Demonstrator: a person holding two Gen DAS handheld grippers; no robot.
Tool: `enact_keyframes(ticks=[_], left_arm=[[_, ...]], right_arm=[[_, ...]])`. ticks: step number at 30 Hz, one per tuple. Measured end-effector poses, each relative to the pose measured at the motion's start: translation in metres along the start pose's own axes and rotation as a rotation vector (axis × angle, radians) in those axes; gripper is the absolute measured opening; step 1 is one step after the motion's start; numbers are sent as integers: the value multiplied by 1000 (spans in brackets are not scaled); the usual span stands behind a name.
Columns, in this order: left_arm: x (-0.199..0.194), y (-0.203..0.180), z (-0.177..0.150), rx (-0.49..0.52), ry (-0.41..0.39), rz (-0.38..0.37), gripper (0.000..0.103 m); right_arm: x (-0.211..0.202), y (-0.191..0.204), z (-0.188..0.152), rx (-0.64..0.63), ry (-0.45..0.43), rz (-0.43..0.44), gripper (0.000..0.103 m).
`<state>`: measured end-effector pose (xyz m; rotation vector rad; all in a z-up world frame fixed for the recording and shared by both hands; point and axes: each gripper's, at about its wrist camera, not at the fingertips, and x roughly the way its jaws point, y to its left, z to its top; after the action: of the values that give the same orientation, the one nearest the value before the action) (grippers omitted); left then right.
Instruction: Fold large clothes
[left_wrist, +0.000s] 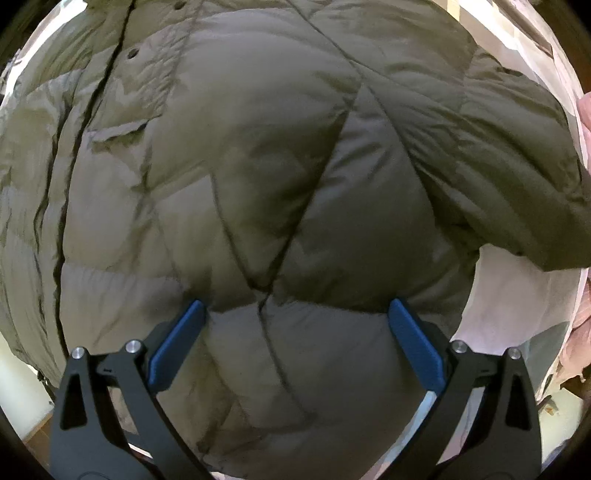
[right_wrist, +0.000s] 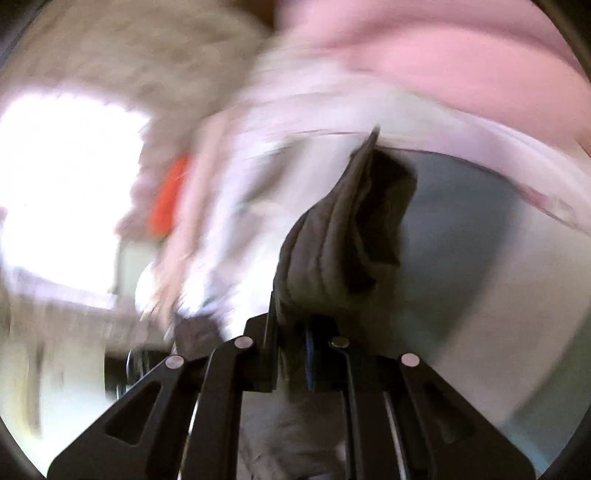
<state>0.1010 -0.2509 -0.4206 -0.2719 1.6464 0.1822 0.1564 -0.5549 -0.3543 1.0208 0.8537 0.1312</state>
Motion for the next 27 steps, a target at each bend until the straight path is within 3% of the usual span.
enact_keyframes(ticks=[3,4,5,7,9,11,14,16,18,19,21,24,27], left_arm=[[-9,16,-5,-12,-25,-13,101],[-14,26,-7,-21,-40,-30,101],[-18,37,-8,-30,-51,-41,101],[-27,67,-8,-64,-64,-52,101],[-39,106,-8,-119,-80,-59,101],[-45,139,-4,-160,-99,-52,101],[-52,198,3,-229,-121,-19,101],[-55,234,9,-284,-133,-32,101],[-55,256,16,-326,-141,-53,101],[-54,265,25,-342,-149,-83,101],[-57,263,48,-320,-156,-141,101],[-55,243,82,-252,-187,-242,101],[-30,195,107,-143,-163,-358,101]], right_arm=[[30,114,-43,-223,157,128,15],[46,152,-69,-303,244,172,24],[60,177,-93,-350,322,215,46],[92,226,-155,-410,530,325,80],[107,254,-198,-467,645,350,81],[111,264,-221,-514,662,292,83],[109,240,-217,-377,598,220,97],[105,188,-217,-248,561,82,97],[101,135,-214,-104,542,-111,97],[94,114,-215,-46,532,-154,97],[80,82,-224,58,510,-186,97],[64,63,-245,108,507,-240,97],[67,43,-269,138,533,-233,97]])
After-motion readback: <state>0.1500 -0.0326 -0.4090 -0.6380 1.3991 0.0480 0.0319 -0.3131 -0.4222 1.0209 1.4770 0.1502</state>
